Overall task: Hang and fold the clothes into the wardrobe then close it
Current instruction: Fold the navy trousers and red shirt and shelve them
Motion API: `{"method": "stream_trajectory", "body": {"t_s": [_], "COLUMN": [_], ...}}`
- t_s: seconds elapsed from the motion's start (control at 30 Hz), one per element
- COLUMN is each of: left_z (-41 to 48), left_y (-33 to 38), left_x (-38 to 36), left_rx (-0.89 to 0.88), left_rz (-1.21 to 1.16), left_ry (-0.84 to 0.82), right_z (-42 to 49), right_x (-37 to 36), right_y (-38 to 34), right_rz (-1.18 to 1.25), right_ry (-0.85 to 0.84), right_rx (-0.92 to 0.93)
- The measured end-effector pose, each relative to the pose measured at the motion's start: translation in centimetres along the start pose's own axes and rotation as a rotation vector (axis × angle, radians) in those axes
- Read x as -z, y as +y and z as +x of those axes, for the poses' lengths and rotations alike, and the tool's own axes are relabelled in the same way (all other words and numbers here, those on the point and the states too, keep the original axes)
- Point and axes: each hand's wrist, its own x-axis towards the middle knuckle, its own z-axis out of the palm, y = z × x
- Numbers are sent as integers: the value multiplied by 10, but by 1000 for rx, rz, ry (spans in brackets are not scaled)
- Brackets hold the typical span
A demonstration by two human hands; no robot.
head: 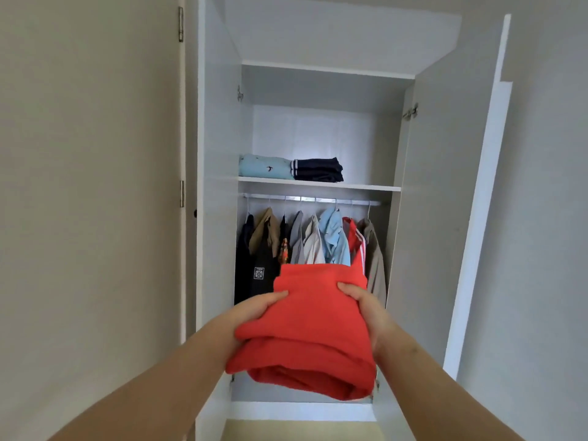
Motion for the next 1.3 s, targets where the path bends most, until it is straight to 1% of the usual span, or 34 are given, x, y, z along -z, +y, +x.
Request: {"method": "stream_trajectory", "body": {"t_s": [0.07,0.13,0.2,0.3,0.37,0.43,0.5,0.53,0.57,0.63,0.7,0.8,0.87,0.9,0.97,1.1,1.13,1.23,1.3], "left_z": [47,99,153,227,269,301,329,344,362,401,438,485,511,525,548,583,594,629,654], "left_y": [14,36,64,108,131,150,168,178,188,209,230,264,288,298,317,355,365,389,398], "left_x": [11,20,21,7,-9,-23,-37,-45,-53,-70,-86,-112,-129,-136,-150,-173,-177,-182,-182], "left_rx": [-4,-50,-94,-188,-219,-175,-113,-128,-184,-318,-417,-630,-693,-689,-653,-548,-549,-578,-587], "left_rz": [25,28,42,7,3,39,89,133,183,245,311,409,471,465,376,96,91,188,223], "left_ry": [43,89,101,41,36,-28,-110,-119,-83,42,97,76,20,-9,-39,-121,-120,-98,-109], "right_z": [43,86,127,182,218,251,285,302,318,348,377,416,440,452,477,530,542,572,591], "right_x": [4,7,10,22,37,55,74,82,90,105,124,154,172,181,194,203,204,207,212], "right_y": [-11,-30,-58,-104,-129,-148,-167,-178,-189,-214,-243,-294,-328,-342,-370,-424,-437,-471,-484], "right_rz": [-39,-95,-164,-219,-221,-196,-149,-131,-116,-104,-104,-123,-114,-98,-75,-68,-64,-67,-84], "right_ry": [9,15,12,-23,-5,34,33,21,10,-2,-23,-80,-115,-132,-140,-44,-24,19,46], "right_rx": [-20,-19,-9,45,137,216,266,279,280,276,267,265,281,288,320,459,503,619,651]}}
